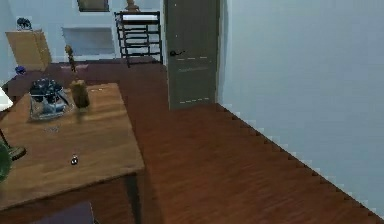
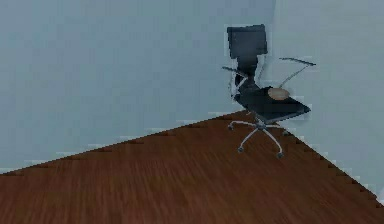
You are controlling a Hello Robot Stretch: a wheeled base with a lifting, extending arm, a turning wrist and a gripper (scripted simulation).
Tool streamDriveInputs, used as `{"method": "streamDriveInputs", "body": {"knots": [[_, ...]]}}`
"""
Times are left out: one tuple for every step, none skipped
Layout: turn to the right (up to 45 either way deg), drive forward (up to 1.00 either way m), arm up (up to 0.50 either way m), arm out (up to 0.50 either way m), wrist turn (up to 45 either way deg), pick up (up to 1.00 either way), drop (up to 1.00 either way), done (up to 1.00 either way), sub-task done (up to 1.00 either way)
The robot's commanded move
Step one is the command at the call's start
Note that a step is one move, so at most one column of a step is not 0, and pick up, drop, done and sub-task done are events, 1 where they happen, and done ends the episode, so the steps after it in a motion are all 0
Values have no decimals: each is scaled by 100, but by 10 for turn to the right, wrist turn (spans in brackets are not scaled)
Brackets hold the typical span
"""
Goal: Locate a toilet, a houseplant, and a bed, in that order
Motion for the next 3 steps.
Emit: {"method": "streamDriveInputs", "body": {"knots": [[60, 0, 0, 0, 0, 0, 0, 0, 0], [0, 95, 0, 0, 0, 0, 0, 0, 0], [-270, 0, 0, 0, 0, 0, 0, 0, 0]]}}
